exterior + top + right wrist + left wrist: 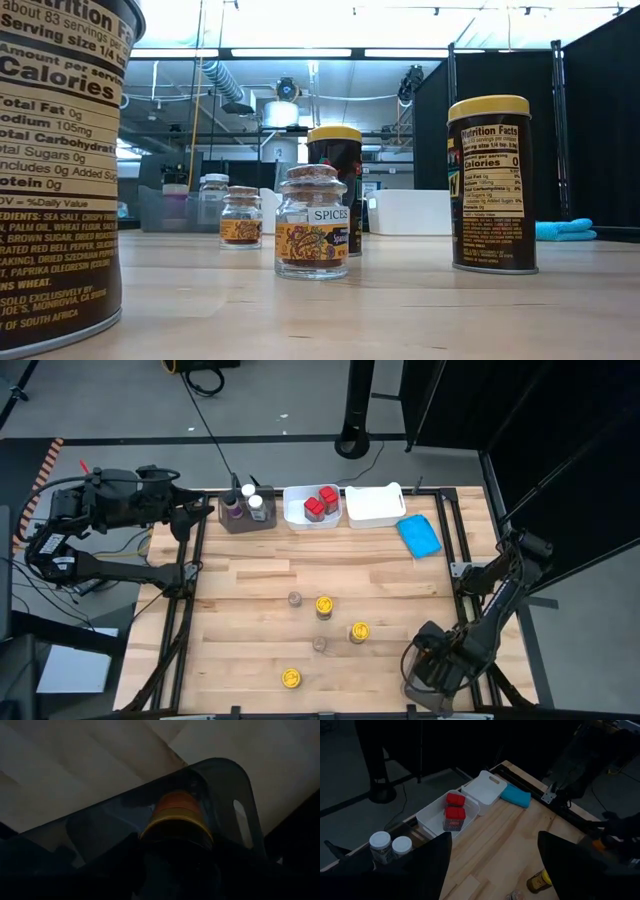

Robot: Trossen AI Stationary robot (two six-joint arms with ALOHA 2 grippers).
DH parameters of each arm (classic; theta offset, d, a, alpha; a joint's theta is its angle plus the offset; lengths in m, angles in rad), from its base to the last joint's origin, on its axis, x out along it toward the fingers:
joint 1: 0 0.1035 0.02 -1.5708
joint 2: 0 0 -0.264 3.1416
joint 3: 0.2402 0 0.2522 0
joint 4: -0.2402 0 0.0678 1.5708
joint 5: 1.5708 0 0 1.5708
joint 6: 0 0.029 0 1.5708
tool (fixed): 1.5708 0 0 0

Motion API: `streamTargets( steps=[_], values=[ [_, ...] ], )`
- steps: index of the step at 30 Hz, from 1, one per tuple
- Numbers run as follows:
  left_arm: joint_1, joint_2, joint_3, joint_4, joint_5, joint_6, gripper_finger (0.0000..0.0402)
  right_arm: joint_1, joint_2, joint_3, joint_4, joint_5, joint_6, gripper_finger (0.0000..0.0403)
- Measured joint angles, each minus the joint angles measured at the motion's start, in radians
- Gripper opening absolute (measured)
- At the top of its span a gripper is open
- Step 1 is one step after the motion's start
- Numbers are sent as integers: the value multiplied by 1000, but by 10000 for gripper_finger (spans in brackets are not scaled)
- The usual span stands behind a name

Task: Sort spices by type
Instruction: Put the orange seasoning bottle into the bottom black bin, then put the bottom brown seasoning bottle into the bottom black bin

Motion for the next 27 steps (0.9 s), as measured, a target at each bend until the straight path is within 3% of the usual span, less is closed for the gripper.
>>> streamTargets(
  steps=[18,27],
  values=[
    [0,0,0,0,0,20,301,-13,-3,0,-3,-48,-2,280],
    [0,0,0,0,0,29,301,-40,-56,77,-153,-22,-12,292]
  ],
)
